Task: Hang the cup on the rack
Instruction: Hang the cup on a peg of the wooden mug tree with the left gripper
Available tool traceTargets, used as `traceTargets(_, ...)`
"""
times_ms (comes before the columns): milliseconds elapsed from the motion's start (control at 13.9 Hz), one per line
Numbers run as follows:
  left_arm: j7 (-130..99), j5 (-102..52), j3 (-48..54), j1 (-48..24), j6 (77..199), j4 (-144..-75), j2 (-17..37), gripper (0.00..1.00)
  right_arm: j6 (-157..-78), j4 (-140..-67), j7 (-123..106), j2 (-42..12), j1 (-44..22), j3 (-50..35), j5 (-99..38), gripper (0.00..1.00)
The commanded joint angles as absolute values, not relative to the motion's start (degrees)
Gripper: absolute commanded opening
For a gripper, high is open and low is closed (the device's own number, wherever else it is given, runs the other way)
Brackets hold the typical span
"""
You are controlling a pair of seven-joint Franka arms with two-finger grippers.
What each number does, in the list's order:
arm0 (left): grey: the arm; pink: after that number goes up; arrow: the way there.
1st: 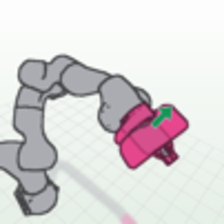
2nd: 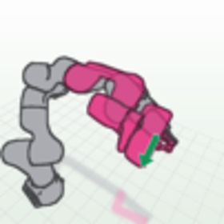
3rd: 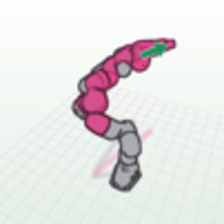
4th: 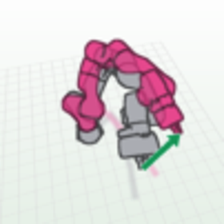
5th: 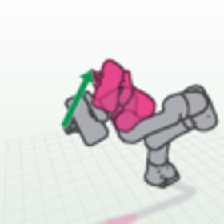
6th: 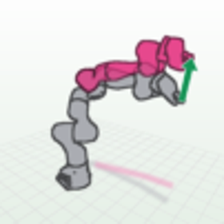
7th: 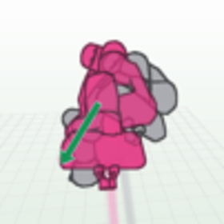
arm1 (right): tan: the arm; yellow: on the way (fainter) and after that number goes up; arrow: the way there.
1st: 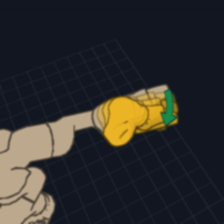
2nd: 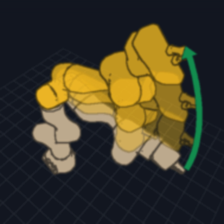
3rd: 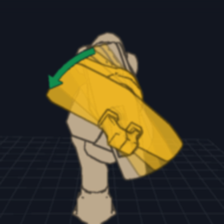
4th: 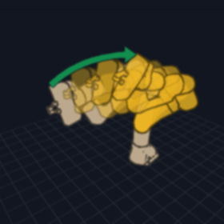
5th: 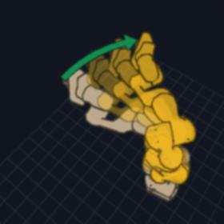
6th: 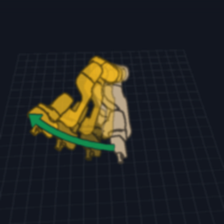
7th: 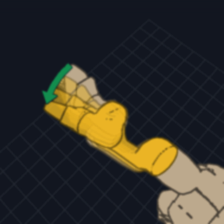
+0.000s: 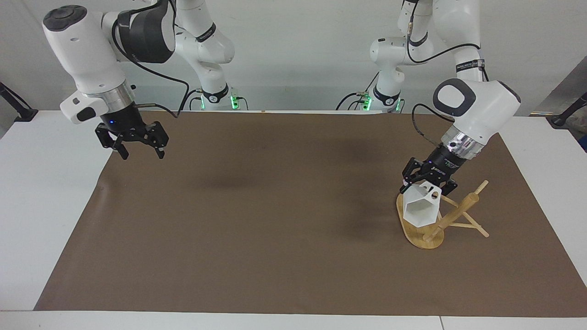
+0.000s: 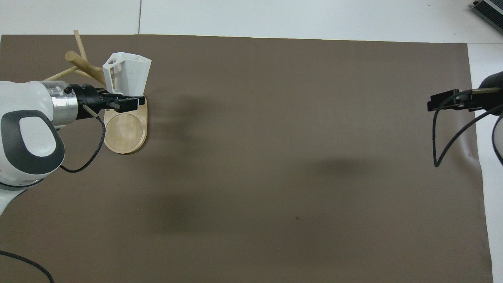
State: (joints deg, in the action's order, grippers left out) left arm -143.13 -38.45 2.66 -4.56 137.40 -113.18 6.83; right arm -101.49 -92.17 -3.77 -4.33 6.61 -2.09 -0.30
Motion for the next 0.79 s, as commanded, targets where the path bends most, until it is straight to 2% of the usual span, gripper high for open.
traceTargets(0,-144.93,-37.53,3.08,-4.04,138.78,-113.03,7.91,0.00,-97.05,-90.19,-7.28,-3.78,-0.34,7.19,-2.44,1.00)
traceTargets(216,-146.07,-37.62,3.08,-3.87,138.78,-112.94,8.00,0.00,-93.44,-87.29,-7.56,-4.39,-0.09,7.56,-3.69,1.00)
traceTargets(720,-150.19,-37.79,3.08,-2.29,137.99,-113.12,7.82,0.00,-92.81,-88.15,-1.06,-4.13,-0.97,6.77,-3.43,1.00)
